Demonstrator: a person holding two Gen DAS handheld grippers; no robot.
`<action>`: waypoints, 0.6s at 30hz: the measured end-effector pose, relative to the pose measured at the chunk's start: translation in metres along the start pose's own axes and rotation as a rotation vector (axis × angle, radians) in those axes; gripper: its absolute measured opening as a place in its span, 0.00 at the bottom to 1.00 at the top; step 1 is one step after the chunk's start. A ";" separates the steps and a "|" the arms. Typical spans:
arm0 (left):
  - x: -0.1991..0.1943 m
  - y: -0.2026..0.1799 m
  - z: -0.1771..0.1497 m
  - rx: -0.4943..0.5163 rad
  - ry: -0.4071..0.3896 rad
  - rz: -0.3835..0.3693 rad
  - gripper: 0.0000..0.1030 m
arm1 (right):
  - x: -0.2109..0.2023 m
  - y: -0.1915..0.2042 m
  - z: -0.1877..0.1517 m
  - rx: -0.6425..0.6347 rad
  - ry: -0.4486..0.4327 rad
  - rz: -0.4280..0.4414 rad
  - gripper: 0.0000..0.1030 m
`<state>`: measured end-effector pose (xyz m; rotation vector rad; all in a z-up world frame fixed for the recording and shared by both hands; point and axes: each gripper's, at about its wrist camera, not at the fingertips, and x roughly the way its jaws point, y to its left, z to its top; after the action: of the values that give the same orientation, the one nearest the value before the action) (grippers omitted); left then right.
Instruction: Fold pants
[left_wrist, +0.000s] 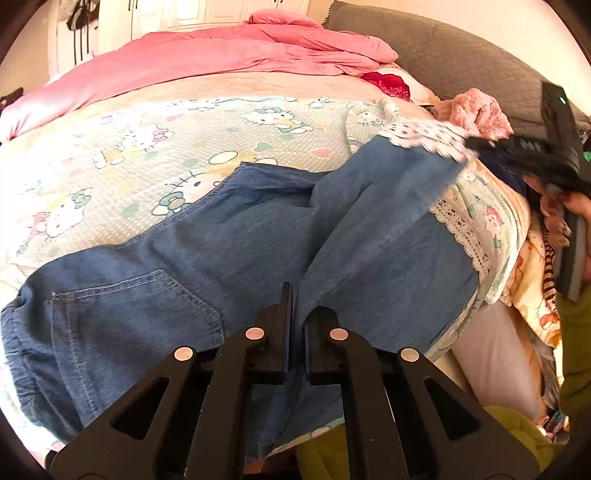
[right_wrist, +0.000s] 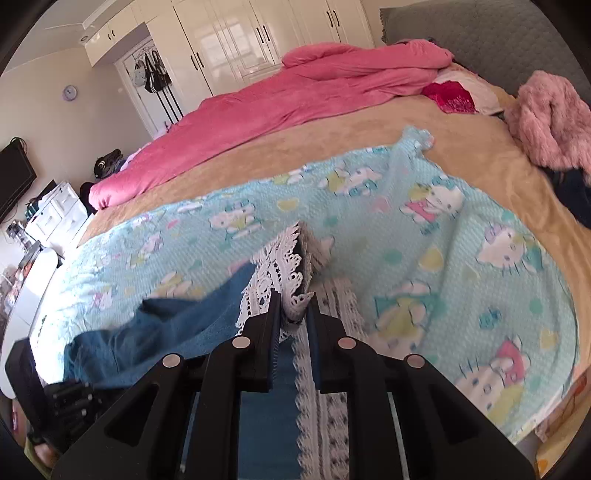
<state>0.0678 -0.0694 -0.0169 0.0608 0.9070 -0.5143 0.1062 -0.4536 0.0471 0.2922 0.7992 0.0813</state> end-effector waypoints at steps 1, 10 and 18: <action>-0.001 0.000 -0.001 0.000 0.000 0.001 0.00 | -0.005 -0.005 -0.009 0.003 0.005 -0.006 0.13; -0.005 -0.009 -0.015 0.035 0.015 0.026 0.00 | -0.019 -0.021 -0.050 0.020 0.058 -0.033 0.13; -0.007 -0.011 -0.028 0.041 0.031 0.047 0.00 | -0.022 -0.024 -0.070 -0.028 0.091 -0.077 0.13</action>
<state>0.0386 -0.0687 -0.0277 0.1273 0.9238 -0.4889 0.0396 -0.4647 0.0093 0.2323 0.8977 0.0331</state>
